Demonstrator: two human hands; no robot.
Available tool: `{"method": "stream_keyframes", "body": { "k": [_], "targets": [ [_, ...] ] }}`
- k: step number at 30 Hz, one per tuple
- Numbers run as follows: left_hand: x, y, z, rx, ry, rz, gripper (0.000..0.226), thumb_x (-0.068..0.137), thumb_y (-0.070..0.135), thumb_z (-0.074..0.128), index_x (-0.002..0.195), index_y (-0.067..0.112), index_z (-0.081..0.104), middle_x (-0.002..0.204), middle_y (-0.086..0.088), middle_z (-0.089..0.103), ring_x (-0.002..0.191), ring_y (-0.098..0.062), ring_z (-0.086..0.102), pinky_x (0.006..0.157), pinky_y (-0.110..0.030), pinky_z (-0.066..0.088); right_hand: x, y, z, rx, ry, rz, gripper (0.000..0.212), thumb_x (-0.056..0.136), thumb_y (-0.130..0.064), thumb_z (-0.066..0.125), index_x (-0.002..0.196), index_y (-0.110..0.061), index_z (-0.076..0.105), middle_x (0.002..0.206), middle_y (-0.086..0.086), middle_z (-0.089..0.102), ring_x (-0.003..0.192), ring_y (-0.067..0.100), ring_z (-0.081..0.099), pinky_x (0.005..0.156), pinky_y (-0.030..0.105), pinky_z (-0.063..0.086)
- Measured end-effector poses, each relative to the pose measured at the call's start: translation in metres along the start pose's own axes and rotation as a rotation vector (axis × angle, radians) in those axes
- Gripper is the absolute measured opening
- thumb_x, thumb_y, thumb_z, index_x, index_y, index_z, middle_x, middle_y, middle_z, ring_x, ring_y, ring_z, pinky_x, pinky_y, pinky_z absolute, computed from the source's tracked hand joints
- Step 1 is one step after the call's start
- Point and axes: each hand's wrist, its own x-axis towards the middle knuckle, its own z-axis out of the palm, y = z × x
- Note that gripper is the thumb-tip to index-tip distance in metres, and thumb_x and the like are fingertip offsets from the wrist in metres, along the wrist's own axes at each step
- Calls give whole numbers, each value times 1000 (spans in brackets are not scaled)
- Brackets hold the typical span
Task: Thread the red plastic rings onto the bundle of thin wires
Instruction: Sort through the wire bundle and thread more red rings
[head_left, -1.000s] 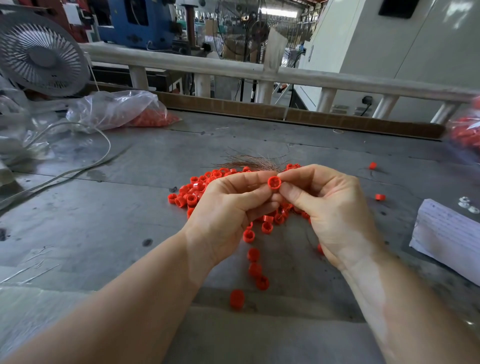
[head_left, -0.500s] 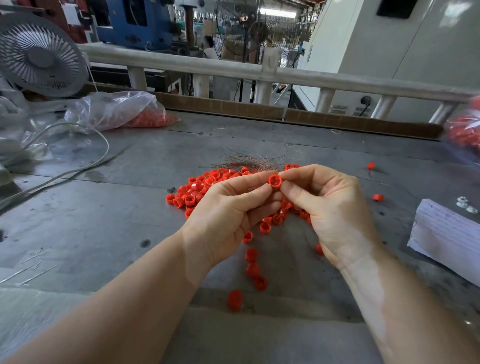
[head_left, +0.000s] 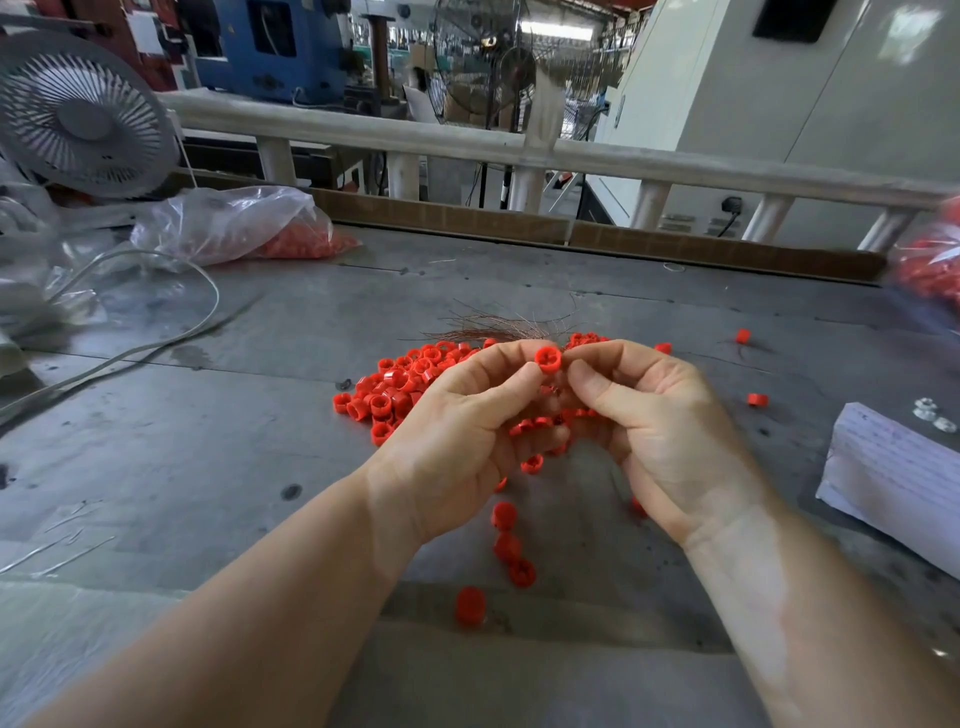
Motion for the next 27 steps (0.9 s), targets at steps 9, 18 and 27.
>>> {"method": "stream_keyframes", "body": {
  "k": [9,18,27],
  "targets": [
    [-2,-3,1,136,-69,73,14,83,20,51,94,12,56,74,1,59,66,-8,58,57,-20,51,-1,-4,-2,11,-10,160,17,62,-21,65,73,-9,64,61,2,67,51,8,60,41,16,42],
    [-3,-5,-1,213,-101,80,11,91,27,49,91,23,59,70,7,53,66,-8,50,59,-21,46,-1,-5,-5,114,-84,260,9,58,-21,68,62,-13,70,63,6,67,53,10,62,40,16,43],
    [-1,-8,0,163,24,95,15,96,13,43,95,12,57,73,2,64,65,-8,60,53,-22,49,3,5,-5,-269,193,-159,20,66,-18,81,78,-22,67,73,-10,63,69,5,56,65,17,47]
  ]
}}
